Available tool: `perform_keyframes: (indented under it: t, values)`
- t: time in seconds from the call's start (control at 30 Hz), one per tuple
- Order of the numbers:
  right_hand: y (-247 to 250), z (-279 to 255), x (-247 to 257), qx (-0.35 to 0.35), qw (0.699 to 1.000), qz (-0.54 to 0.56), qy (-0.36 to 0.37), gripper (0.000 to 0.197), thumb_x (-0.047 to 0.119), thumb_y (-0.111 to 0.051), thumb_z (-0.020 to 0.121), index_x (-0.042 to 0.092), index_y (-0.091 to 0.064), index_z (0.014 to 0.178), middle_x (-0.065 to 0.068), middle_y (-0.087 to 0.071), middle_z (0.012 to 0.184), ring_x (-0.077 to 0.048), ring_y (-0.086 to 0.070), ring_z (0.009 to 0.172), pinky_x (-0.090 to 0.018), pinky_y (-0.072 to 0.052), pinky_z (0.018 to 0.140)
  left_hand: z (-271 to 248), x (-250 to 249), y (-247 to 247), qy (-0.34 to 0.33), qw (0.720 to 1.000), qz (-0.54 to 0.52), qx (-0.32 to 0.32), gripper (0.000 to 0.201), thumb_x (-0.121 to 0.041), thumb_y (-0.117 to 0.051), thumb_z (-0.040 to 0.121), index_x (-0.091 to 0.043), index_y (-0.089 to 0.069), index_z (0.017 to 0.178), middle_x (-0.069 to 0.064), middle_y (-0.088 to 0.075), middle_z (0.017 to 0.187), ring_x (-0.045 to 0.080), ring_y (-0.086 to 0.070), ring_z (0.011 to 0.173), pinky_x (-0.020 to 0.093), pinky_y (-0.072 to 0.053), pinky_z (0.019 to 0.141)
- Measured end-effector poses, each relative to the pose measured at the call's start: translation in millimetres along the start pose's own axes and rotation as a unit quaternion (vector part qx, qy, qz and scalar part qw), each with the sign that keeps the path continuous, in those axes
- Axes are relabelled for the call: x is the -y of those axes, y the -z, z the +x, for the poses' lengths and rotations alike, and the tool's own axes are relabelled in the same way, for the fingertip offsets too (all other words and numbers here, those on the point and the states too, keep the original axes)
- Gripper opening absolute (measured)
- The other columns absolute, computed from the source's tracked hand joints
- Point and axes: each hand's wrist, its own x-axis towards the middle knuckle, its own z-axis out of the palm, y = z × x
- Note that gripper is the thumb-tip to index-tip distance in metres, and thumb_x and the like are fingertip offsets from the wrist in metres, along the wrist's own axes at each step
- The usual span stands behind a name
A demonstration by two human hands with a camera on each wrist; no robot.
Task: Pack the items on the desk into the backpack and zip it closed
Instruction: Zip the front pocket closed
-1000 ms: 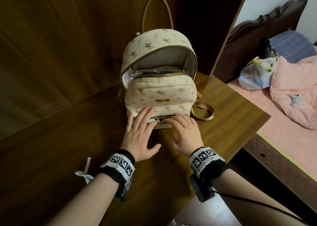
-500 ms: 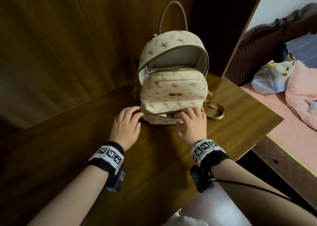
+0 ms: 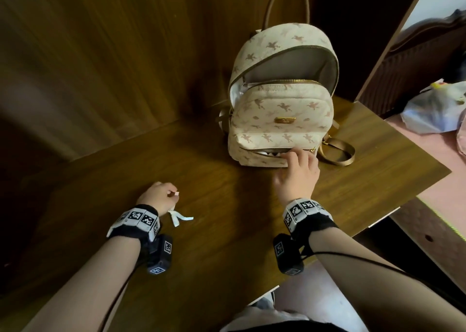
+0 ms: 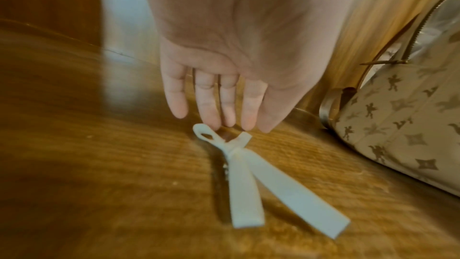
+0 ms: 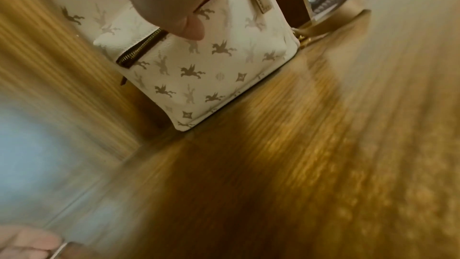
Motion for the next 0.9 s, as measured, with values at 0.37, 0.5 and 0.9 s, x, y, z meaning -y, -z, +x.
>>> perform_keyframes:
  t: [0.37, 0.5, 0.9]
  values:
    - [0, -12, -1, 0.032, 0.999, -0.015, 0.017, 0.054, 0.007, -0.069, 0.061, 0.01, -0.058, 0.114, -0.012, -0.057, 0.122, -0.038, -0.046, 0.12, -0.048, -0.044, 0.089, -21, -11, -13, 0.016, 0.999, -0.024, -0.014, 0.033, -0.021, -0.06, 0.092, -0.023, -0.051, 0.123, -0.004, -0.066, 0.103, 0.018, -0.062, 0.09, 0.032, -0.051, 0.078]
    - [4, -11, -2, 0.057, 0.998, -0.024, 0.021, 0.055, 0.009, -0.07, 0.063, 0.011, -0.057, 0.117, -0.011, -0.055, 0.124, -0.036, -0.044, 0.123, -0.049, -0.042, 0.092, -21, -13, -10, 0.002, 0.997, -0.08, -0.02, 0.024, -0.018, -0.061, 0.089, -0.023, -0.053, 0.111, -0.001, -0.067, 0.103, 0.02, -0.062, 0.088, 0.034, -0.051, 0.078]
    - [14, -3, -8, 0.085, 0.995, 0.042, 0.038, 0.045, 0.023, -0.064, 0.077, 0.009, -0.058, 0.119, -0.009, -0.056, 0.123, -0.033, -0.041, 0.12, -0.042, -0.039, 0.099, -25, -101, 15, -0.158, 0.931, -0.327, 0.027, 0.016, -0.006, -0.055, 0.093, -0.017, -0.065, 0.099, 0.003, -0.067, 0.096, 0.011, -0.069, 0.082, 0.022, -0.054, 0.074]
